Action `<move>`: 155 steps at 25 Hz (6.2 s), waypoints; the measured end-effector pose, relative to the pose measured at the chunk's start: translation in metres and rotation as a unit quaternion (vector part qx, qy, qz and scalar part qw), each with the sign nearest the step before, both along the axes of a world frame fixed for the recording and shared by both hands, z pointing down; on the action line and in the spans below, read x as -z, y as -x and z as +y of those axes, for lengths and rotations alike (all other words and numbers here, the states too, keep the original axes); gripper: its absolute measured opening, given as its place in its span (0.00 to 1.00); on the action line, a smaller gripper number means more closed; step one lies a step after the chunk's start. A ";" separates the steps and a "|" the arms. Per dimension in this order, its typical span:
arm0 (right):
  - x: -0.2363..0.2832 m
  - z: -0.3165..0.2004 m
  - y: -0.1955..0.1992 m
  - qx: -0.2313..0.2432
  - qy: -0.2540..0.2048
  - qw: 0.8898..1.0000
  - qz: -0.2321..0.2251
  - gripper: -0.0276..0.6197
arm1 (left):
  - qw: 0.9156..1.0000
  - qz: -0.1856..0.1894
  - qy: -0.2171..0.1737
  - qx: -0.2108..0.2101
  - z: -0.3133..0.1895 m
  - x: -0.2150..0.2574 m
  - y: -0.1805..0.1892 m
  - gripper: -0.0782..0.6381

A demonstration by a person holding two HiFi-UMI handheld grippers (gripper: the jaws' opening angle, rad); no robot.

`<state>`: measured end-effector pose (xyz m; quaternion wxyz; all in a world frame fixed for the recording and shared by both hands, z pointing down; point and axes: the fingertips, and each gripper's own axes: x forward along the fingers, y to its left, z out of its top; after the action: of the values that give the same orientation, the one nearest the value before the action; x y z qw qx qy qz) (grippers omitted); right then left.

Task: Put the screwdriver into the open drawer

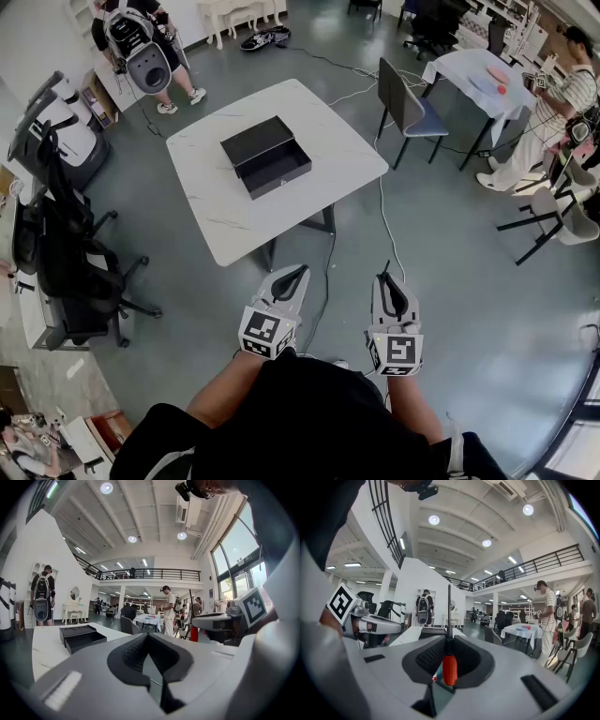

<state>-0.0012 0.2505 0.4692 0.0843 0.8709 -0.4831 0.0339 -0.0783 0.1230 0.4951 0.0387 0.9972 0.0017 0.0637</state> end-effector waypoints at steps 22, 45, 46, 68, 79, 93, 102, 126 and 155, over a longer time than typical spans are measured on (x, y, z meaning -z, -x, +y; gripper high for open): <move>0.008 -0.091 -0.007 -0.021 -0.025 0.999 -0.012 0.13 | 1.000 -0.011 0.003 -0.007 -0.088 -0.007 0.005 0.12; 0.016 -0.119 -0.119 0.032 -0.064 0.996 -0.053 0.13 | 0.998 -0.040 -0.017 0.044 -0.116 -0.010 -0.089 0.12; 0.017 -0.120 -0.126 0.038 -0.068 0.995 -0.058 0.13 | 0.998 -0.040 -0.016 0.050 -0.115 -0.009 -0.095 0.12; 0.001 -0.151 -0.199 0.147 -0.067 0.984 -0.081 0.13 | 0.982 -0.068 -0.020 0.177 -0.119 -0.005 -0.130 0.12; -0.006 -0.226 -0.212 0.172 -0.034 0.983 -0.055 0.13 | 0.979 -0.058 0.007 0.197 -0.192 -0.020 -0.147 0.12; -0.007 -0.315 -0.212 0.201 0.017 0.979 -0.012 0.13 | 0.975 -0.039 0.044 0.214 -0.276 -0.029 -0.159 0.12; -0.025 -0.353 -0.203 0.215 0.058 0.975 0.016 0.13 | 0.970 -0.033 0.037 0.238 -0.314 -0.028 -0.145 0.12; -0.089 -0.445 -0.185 0.408 0.202 0.880 0.137 0.13 | 0.919 -0.063 0.065 0.384 -0.330 -0.060 -0.111 0.12; -0.249 -0.486 -0.110 0.591 0.494 0.600 0.215 0.13 | 0.874 -0.070 0.081 0.474 -0.342 -0.076 -0.060 0.12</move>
<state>0.1089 -0.2360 0.7186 0.6048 0.2030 -0.7698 0.0220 -0.0185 -0.2194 0.5713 0.1454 0.8646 -0.4688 0.1075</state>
